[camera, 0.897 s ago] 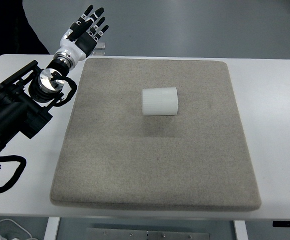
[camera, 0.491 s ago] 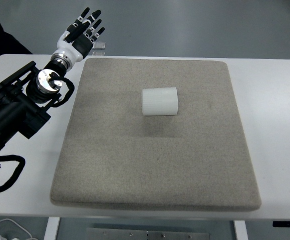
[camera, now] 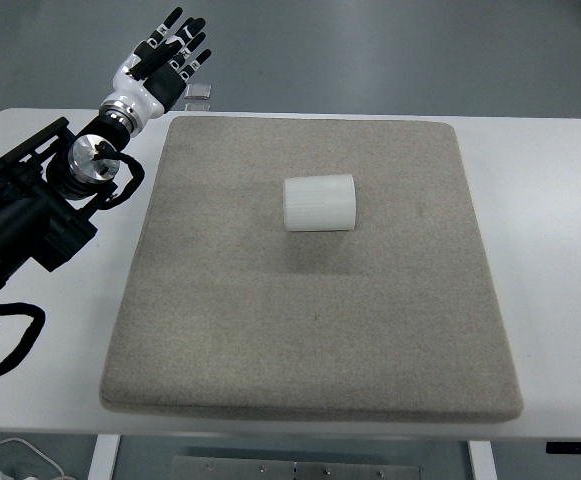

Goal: Flip white cup upright

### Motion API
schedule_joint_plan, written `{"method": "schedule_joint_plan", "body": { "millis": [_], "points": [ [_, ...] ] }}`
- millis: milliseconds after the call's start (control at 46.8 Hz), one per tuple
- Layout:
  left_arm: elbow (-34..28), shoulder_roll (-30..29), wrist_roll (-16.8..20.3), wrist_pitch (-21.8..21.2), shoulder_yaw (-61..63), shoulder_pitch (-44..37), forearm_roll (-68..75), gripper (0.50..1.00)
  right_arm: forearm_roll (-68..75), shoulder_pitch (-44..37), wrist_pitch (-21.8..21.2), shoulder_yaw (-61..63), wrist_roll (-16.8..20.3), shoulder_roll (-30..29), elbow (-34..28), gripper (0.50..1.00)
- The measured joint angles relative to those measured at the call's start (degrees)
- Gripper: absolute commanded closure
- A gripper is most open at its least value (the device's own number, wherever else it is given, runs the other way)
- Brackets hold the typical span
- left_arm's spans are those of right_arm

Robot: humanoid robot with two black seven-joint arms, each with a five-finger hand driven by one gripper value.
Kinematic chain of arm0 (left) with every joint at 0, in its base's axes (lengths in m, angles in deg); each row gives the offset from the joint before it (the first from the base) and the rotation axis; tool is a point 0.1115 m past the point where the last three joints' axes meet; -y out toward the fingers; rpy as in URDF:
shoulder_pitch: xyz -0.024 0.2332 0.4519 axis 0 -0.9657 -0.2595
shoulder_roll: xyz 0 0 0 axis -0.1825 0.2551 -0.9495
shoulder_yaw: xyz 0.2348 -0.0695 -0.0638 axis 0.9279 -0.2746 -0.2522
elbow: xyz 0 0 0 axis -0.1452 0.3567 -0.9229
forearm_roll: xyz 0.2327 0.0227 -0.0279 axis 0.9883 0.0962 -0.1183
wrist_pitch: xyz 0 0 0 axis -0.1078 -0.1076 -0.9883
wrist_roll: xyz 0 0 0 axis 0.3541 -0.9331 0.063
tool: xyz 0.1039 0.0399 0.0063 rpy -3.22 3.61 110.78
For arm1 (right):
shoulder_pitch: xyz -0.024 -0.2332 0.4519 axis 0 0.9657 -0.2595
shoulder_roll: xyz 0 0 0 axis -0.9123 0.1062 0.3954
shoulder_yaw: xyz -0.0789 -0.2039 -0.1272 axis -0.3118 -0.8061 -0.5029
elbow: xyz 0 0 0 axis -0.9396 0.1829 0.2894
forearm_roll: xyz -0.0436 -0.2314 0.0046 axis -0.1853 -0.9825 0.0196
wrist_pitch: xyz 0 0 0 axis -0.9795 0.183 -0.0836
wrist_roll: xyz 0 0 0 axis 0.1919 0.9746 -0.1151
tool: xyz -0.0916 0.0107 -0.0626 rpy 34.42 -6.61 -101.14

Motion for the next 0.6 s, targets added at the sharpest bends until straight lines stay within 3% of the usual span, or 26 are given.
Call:
{"method": "schedule_joint_plan", "body": {
  "millis": [598],
  "points": [
    [3.1,0.6,-0.1,1.9,2.6,5.8,34.7,0.506,0.0,0.0,0.0,0.0,0.0,0.0,0.0,0.570]
  ]
}}
